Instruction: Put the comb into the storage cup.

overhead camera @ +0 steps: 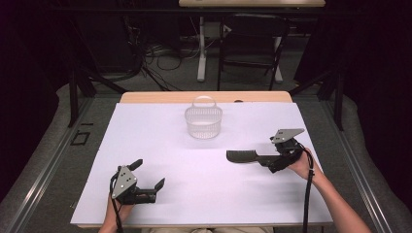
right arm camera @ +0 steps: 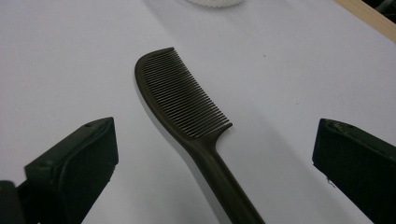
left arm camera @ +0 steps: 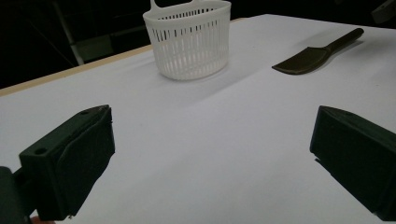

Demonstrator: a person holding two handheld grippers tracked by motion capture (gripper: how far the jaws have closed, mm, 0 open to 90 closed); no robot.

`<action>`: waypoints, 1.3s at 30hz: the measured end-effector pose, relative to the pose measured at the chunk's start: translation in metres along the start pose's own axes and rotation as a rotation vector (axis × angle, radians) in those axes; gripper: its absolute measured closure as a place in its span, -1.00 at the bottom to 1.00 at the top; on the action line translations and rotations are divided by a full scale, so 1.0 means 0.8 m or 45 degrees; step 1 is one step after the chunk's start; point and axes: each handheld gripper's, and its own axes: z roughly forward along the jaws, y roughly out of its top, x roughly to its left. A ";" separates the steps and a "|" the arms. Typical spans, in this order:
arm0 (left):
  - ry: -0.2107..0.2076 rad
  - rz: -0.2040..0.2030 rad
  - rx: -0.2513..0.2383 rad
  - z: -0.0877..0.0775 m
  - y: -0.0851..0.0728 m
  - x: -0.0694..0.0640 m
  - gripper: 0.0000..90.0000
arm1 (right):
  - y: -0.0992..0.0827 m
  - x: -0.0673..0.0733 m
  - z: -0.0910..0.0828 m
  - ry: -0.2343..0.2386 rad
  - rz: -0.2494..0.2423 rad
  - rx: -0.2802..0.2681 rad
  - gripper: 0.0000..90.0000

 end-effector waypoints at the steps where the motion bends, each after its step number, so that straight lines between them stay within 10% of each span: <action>1: 0.000 0.000 0.000 0.000 0.000 0.000 -1.00 | 0.001 -0.001 0.002 0.000 -0.007 0.008 -1.00; 39: -0.002 0.001 0.000 0.000 0.000 0.000 -1.00 | 0.031 -0.002 0.036 0.078 -0.359 0.513 -0.08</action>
